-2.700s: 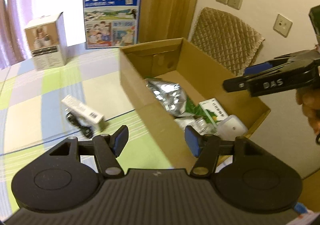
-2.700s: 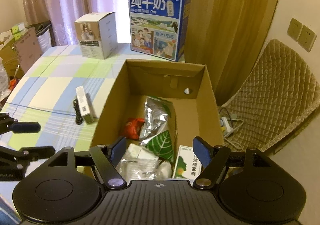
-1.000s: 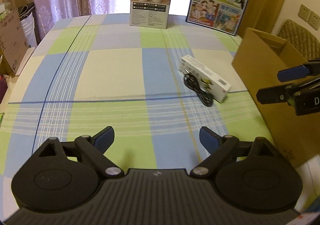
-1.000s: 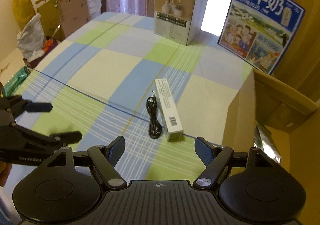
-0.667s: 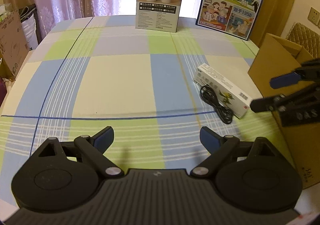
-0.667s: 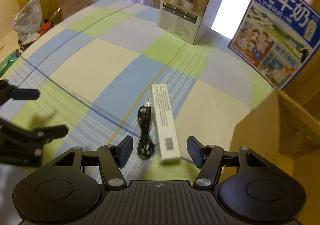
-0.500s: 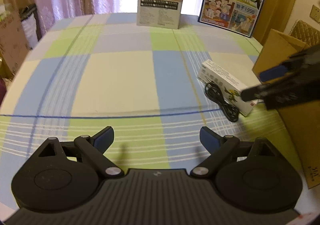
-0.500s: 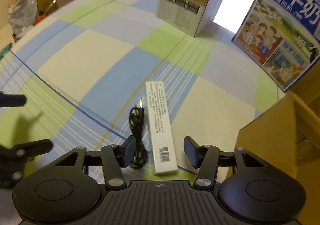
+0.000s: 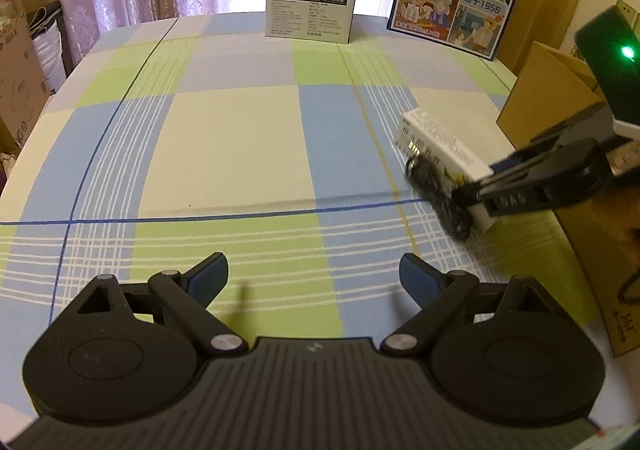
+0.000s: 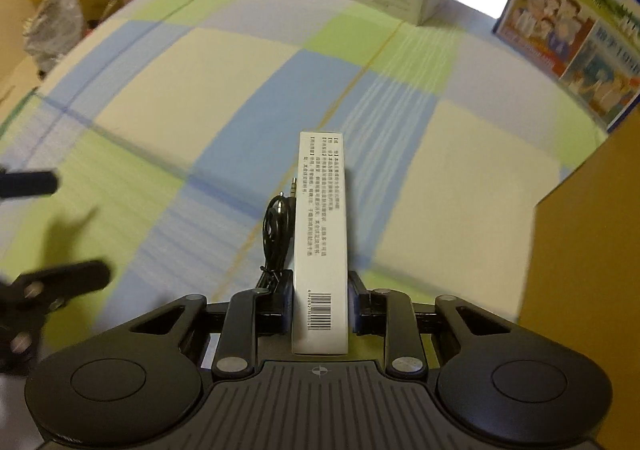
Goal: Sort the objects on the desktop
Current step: 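Grasp the white medicine box with the right tool while the left tool grasps the black cable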
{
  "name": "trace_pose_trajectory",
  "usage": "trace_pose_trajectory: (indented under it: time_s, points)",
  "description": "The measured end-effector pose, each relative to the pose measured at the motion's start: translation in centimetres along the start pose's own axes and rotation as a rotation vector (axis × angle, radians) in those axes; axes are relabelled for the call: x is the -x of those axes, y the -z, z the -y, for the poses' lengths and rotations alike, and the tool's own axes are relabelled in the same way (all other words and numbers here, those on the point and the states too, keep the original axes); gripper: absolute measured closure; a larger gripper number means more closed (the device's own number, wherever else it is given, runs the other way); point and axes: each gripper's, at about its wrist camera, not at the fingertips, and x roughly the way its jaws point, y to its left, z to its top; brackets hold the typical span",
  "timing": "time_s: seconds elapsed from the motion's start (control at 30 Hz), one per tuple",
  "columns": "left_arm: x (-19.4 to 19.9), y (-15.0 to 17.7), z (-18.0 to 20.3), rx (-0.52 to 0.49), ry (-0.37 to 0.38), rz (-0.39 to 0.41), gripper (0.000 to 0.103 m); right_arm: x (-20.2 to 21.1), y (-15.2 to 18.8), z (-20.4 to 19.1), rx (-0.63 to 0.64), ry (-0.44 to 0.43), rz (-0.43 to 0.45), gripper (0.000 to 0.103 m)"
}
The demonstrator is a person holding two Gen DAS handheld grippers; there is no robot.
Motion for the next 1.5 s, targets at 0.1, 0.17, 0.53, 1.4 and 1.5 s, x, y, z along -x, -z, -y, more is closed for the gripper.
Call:
trace_pose_trajectory:
  time_s: [0.1,0.17,0.53,1.4,1.5]
  points:
    - [0.7,0.2,0.0,-0.013,-0.001,-0.007,0.013,0.9,1.8,-1.8,-0.039,-0.057,-0.008,0.080]
    - [1.1,0.4,0.1,-0.022,-0.002,-0.016,0.013,1.7,3.2,-2.9,-0.078,-0.122,-0.013,0.080]
    - [4.8,2.5,0.1,-0.069,0.030,-0.052,0.014,4.3,8.3,-2.6,-0.315,-0.164,0.058,0.055]
    - [0.1,3.1,2.6,-0.096,0.141,-0.154,0.048,4.6,8.9,-2.4,-0.153,-0.011,0.124,0.080]
    - [-0.6,3.1,3.1,-0.118,0.146,-0.162,0.064,4.4,8.9,-2.5,-0.141,0.004,0.122,0.080]
